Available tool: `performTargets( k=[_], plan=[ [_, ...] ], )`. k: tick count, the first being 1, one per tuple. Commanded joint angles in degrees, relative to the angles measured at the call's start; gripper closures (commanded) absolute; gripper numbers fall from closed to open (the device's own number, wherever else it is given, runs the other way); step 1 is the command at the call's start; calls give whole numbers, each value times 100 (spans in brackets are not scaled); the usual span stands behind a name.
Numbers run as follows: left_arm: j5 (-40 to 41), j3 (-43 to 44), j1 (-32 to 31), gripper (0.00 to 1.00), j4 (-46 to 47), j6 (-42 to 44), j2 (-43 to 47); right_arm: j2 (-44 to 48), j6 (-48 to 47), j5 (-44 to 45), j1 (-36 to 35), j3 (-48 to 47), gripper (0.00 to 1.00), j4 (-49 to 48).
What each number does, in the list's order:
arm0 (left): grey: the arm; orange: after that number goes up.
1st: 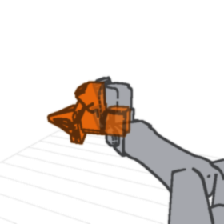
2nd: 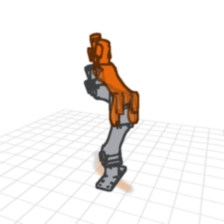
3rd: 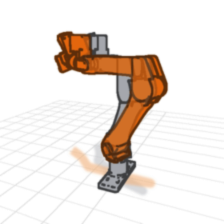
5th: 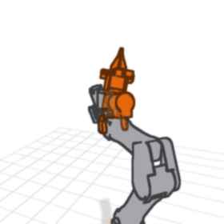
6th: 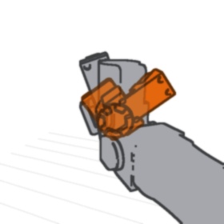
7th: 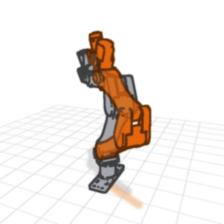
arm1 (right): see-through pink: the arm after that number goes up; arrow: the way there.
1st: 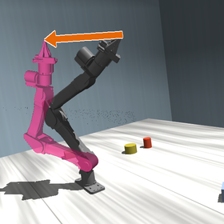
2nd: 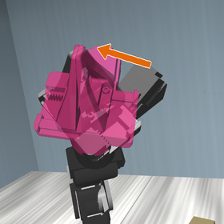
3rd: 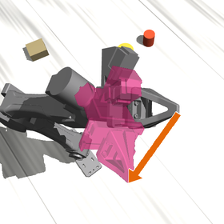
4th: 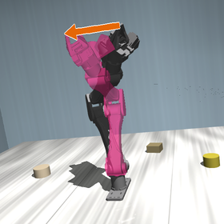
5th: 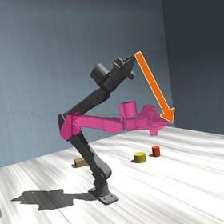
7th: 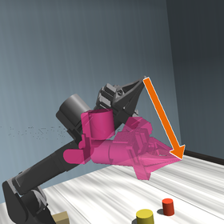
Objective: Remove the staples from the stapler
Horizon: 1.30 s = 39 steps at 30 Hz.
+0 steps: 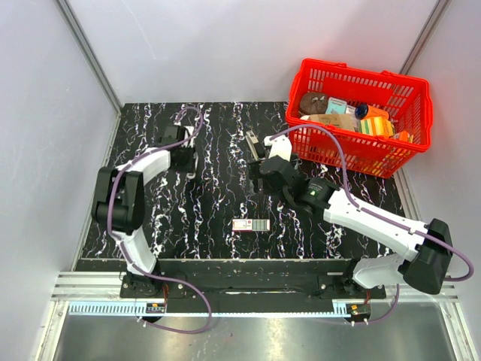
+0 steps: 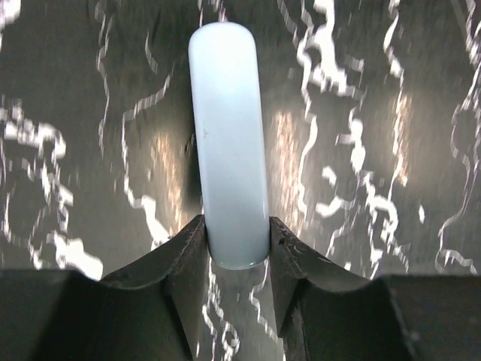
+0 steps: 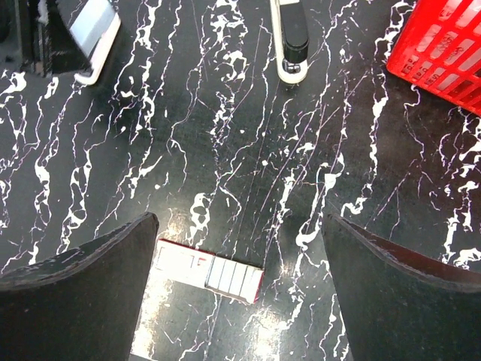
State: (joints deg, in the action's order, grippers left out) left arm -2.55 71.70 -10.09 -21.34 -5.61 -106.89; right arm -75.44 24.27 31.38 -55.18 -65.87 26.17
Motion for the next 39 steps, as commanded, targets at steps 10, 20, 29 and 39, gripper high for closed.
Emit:
performTargets(
  k=[10,20,29,39],
  plan=[
    [107,-2080,-248,60,-362,104,2427,-558,446,-71,-98,171,7,-183],
    [-500,-2099,-292,48,-731,51,2454,-1192,710,-307,-98,-119,9,28],
    [-1370,-1485,531,1,-1170,270,3006,-2044,1193,-579,-98,-1067,7,388],
    [-2302,-956,2914,1,-1934,1280,3140,-4441,1405,-1309,-432,-4219,7,959]
  ],
)
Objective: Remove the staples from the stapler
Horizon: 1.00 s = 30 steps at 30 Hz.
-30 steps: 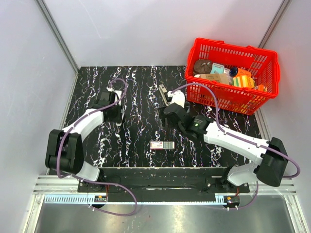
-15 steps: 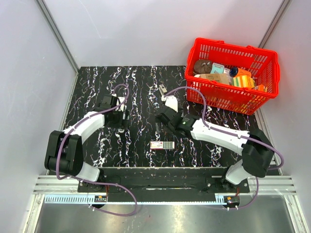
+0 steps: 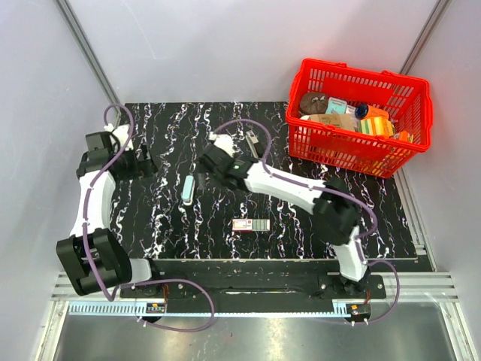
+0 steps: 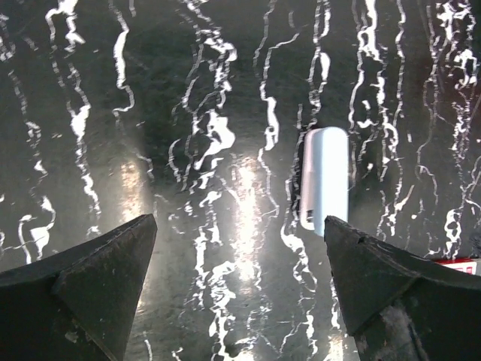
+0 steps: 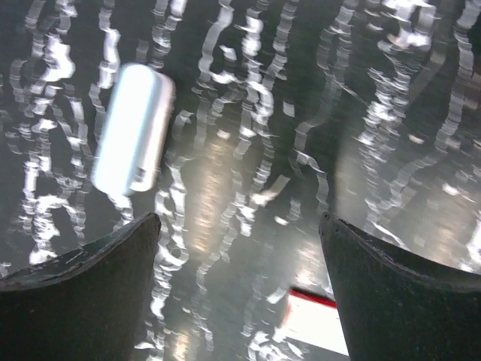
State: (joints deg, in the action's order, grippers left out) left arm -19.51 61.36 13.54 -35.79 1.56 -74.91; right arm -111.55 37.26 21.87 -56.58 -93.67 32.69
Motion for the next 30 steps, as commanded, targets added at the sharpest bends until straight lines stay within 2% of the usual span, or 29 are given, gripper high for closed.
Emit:
performTargets(
  k=[1,7,10,23,30],
  plan=[
    [-624,60,692,1,-516,643,-67,-1103,80,-402,-336,-1914,7,439],
    [-326,-361,984,8,-420,1135,196,-3107,80,-517,-398,-4761,9,1853],
    [-273,-528,993,10,-359,1267,354,-3741,106,-596,-389,-5687,11,2250],
    [-457,-652,993,15,-271,1347,161,-3989,265,-631,-380,-5680,21,2031],
    [-431,-757,993,14,-200,1408,214,-4112,317,-754,-380,-5794,22,1873]
  ],
)
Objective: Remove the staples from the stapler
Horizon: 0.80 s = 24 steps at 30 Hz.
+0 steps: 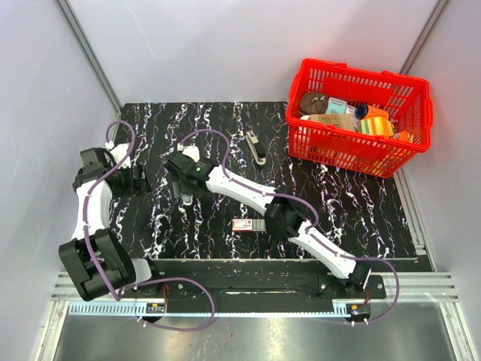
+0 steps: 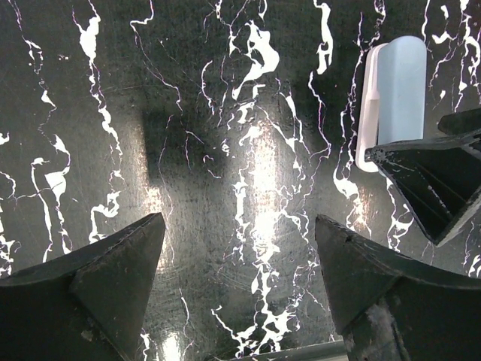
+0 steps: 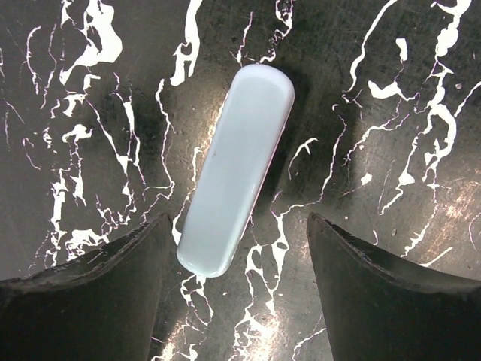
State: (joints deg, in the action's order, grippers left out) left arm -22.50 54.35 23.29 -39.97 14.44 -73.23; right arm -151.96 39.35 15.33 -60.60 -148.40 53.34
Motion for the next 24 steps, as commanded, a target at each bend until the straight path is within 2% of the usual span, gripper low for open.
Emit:
performTargets(
  k=[1,5,14,16,24],
  plan=[
    [-132,-65,9,14,217,138,63,-105,125,-109,22,-356,22,-193],
    [-149,-82,18,14,200,182,107,-176,169,-101,39,-383,25,-210],
    [-202,-100,18,14,147,305,99,-159,266,-83,136,-164,41,-210],
    [-246,-82,18,14,147,332,90,-97,257,-48,136,-119,46,-201],
    [-527,-38,-52,14,-28,481,28,122,266,-13,145,100,80,-245]
  ],
)
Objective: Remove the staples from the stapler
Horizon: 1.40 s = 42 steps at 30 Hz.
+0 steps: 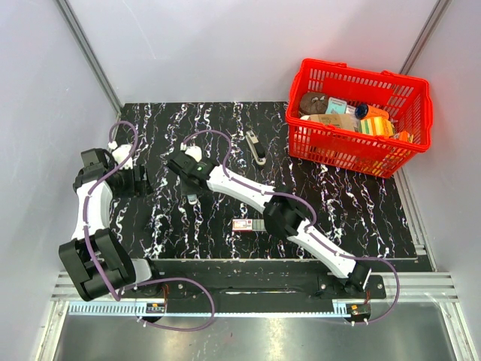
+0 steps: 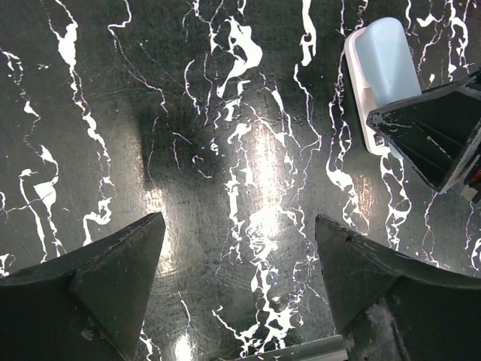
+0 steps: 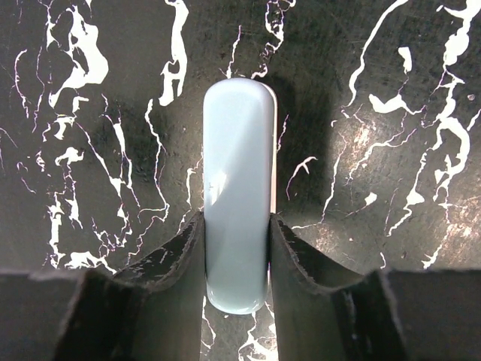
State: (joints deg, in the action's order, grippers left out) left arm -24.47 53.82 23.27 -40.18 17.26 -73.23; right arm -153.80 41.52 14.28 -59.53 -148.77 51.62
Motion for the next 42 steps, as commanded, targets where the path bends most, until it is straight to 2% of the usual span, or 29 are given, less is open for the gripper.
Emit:
performTargets(
  k=[1,4,6,12,19,21,25,33,35,39,42],
  plan=[
    [-383,14,-85,14,-42,251,46,359,76,83,46,190,83,-90],
    [-672,32,-164,7,-182,409,72,718,129,22,46,558,94,-379],
    [-935,67,-182,1,-279,524,72,1122,207,-74,64,1014,97,-739],
    [-1893,251,-252,1,-929,1419,55,2747,725,-742,257,3737,97,-3048],
    [-2702,331,-498,1,-1597,2158,-191,3680,1525,-1287,530,5374,100,-4833],
    [-2808,339,-621,1,-1685,2273,-235,3813,1710,-1314,538,5647,100,-5326],
    [-2888,313,-858,1,-1598,2283,-227,3919,2017,-1411,556,5842,100,-5706],
    [-2624,190,-1140,1,-588,1772,-375,3945,2615,-1973,556,6149,100,-6426],
    [-2616,199,-1140,5,-491,1772,-490,3980,2686,-2026,556,6228,100,-6523],
    [-2624,225,-1131,23,-315,1790,-692,3989,2765,-2149,556,6290,100,-6603],
    [-2703,243,-1140,27,-253,1790,-771,3989,2905,-2289,548,6430,100,-6769]
  ],
)
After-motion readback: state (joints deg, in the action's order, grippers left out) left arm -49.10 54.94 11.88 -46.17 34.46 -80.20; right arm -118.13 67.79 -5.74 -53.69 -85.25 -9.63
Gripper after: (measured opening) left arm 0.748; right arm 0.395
